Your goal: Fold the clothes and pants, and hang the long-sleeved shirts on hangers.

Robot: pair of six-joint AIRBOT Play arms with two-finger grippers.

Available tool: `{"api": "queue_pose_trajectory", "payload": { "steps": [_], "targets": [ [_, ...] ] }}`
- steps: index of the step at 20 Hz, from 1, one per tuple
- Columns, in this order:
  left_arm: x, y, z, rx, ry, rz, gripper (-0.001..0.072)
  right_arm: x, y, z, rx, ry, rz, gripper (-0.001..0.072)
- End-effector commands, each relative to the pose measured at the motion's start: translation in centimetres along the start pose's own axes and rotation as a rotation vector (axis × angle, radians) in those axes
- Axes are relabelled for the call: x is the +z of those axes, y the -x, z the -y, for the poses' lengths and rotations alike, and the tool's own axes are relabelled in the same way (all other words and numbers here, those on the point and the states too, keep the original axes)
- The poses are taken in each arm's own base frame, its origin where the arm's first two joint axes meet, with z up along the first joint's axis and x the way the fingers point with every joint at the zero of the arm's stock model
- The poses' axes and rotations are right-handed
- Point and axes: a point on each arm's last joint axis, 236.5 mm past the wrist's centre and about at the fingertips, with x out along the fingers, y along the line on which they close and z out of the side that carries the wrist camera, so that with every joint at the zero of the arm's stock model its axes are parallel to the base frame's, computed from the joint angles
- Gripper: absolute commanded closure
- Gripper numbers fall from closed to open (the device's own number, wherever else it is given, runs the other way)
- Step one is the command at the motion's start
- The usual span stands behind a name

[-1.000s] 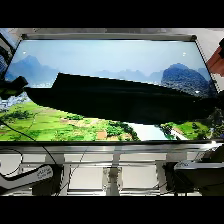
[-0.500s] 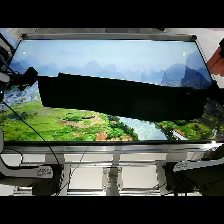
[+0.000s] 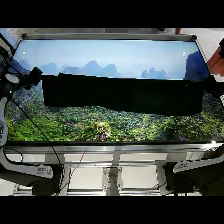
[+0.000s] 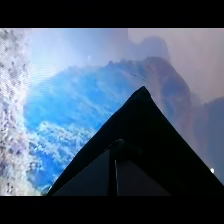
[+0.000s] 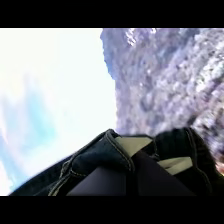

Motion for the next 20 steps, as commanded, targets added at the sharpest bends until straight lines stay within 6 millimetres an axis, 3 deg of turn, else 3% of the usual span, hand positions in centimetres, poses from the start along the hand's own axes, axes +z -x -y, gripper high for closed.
{"api": "queue_pose_trajectory", "payload": {
  "steps": [1,5,7,9,10,11,12,15,17,20],
  "targets": [
    [1.1,-1.3,0.8,-0.013,-0.007,0.085,0.0687,0.2,-1.6,-1.4,0.016,-0.026,0.041,0.0698],
    [0.4,-2.7,1.1,-0.014,-0.015,0.095,0.0676,2.1,-2.3,-4.1,0.051,0.009,0.164,0.0697],
    [0.0,-3.2,1.2,-0.014,-0.018,0.086,0.0561,2.7,-2.3,-5.2,0.066,0.022,0.206,0.0655],
    [-0.3,-3.4,1.4,-0.016,-0.022,0.082,0.0552,2.6,-2.4,-5.6,0.070,0.024,0.209,0.0535],
    [-0.3,-3.4,1.4,-0.017,-0.023,0.084,0.0498,2.5,-2.4,-5.5,0.070,0.020,0.204,0.0365],
    [-0.2,-3.4,1.4,-0.017,-0.023,0.085,0.0265,2.4,-2.4,-5.5,0.070,0.021,0.198,0.0200],
    [-0.3,-3.4,1.4,-0.017,-0.024,0.084,0.0145,2.2,-2.4,-5.6,0.070,0.022,0.189,0.0140],
    [-1.0,-2.9,1.6,-0.016,-0.102,0.037,0.0145,1.7,-1.6,-5.8,0.071,0.032,0.153,0.0133],
    [-2.5,-2.2,1.4,-0.018,-0.191,-0.065,0.0145,1.4,-0.4,-6.4,0.072,0.066,0.092,0.0135],
    [-5.2,-0.8,-1.3,0.002,-0.162,-0.258,0.0145,-1.4,2.0,-7.0,0.066,0.263,-0.110,0.0138]
  ]
}}
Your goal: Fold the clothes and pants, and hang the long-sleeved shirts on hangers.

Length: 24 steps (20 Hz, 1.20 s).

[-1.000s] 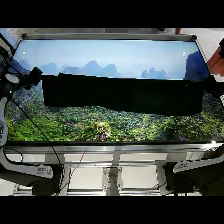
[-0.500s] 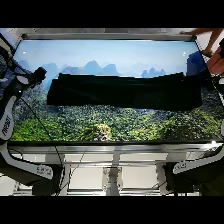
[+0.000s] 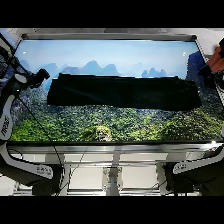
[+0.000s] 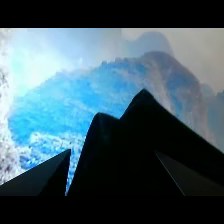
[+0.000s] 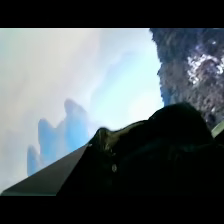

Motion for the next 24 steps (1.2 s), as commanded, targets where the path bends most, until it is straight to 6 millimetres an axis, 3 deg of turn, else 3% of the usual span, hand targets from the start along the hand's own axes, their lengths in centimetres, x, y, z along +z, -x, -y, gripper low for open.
{"api": "queue_pose_trajectory", "payload": {
  "steps": [1,4,6,9,12,17,22,23,24],
  "targets": [
    [-4.3,1.5,-2.2,0.003,-0.007,-0.237,0.0139,-4.1,3.0,-0.9,0.019,0.224,-0.265,0.0147],
    [-6.5,2.7,-4.3,0.005,0.007,-0.358,0.0139,-8.7,5.4,-0.9,0.048,0.299,-0.491,0.0147],
    [-7.1,3.1,-4.1,-0.023,-0.054,-0.388,0.0139,-10.4,6.2,-0.7,0.056,0.305,-0.573,0.0147],
    [-7.6,2.3,-2.8,-0.097,-0.050,-0.393,0.0139,-11.5,7.0,-0.9,0.071,0.299,-0.627,0.0149],
    [-9.4,1.0,-1.4,-0.184,0.002,-0.443,0.0139,-12.2,7.5,-1.0,0.078,0.297,-0.665,0.0166],
    [-12.1,-0.9,-1.5,-0.180,0.005,-0.508,0.0137,-13.1,7.9,-1.3,0.084,0.306,-0.703,0.0166],
    [-13.6,-2.0,-0.9,-0.181,-0.008,-0.533,0.0140,-14.2,7.7,-3.0,0.102,0.348,-0.722,0.0166],
    [-13.8,-2.2,-0.5,-0.185,-0.028,-0.531,0.0158,-14.5,7.7,-3.5,0.106,0.358,-0.727,0.0166],
    [-13.9,-2.4,0.0,-0.191,-0.053,-0.524,0.0249,-14.8,7.6,-3.9,0.111,0.369,-0.732,0.0166]
  ]
}}
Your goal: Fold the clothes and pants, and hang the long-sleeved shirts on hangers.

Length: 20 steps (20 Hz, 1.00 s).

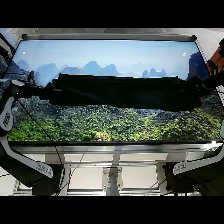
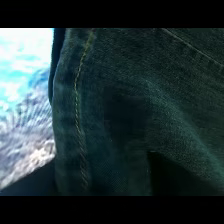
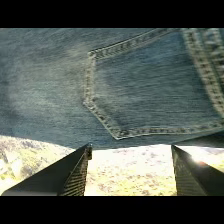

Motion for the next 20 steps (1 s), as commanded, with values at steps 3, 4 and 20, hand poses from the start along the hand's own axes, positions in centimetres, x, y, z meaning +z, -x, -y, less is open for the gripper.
{"api": "queue_pose_trajectory", "payload": {
  "steps": [3,4,20],
  "targets": [
    [-0.2,-1.6,1.2,0.012,-0.058,0.002,0.0399,-0.3,-1.1,-2.5,0.007,0.057,-0.030,0.0166],
    [-0.1,-1.6,1.2,0.013,-0.059,0.004,0.0492,-0.4,-1.3,-2.8,0.008,0.066,-0.034,0.0166],
    [-6.1,24.0,-10.1,0.618,-0.148,-0.152,0.0689,-6.8,-3.6,-10.3,0.050,0.241,-0.312,0.0167]
  ]
}}
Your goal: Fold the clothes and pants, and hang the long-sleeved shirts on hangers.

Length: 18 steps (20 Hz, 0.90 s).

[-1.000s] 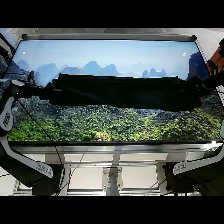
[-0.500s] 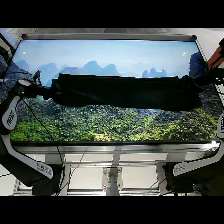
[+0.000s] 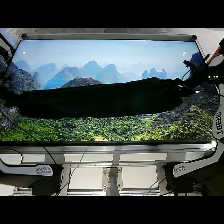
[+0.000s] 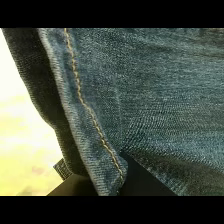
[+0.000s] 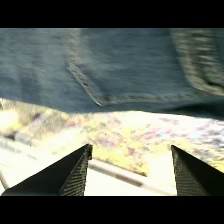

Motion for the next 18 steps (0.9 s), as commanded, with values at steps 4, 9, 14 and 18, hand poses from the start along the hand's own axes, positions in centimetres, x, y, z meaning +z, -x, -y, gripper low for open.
{"api": "queue_pose_trajectory", "payload": {
  "steps": [4,9,14,18],
  "targets": [
    [-2.6,8.2,-2.5,0.156,-0.080,0.063,0.0689,-1.1,-2.6,-5.2,-0.001,0.139,-0.095,0.0166],
    [-0.4,12.6,5.9,0.132,-0.318,0.139,0.0689,-1.4,-3.3,-6.4,-0.003,0.171,-0.110,0.0167],
    [1.7,14.6,18.9,0.060,-0.609,0.249,0.0688,-1.4,-3.3,-6.4,-0.003,0.171,-0.110,0.0167],
    [0.8,12.6,29.8,-0.137,-0.728,0.220,0.0688,-1.4,-3.3,-6.4,-0.003,0.171,-0.111,0.0167]
  ]
}}
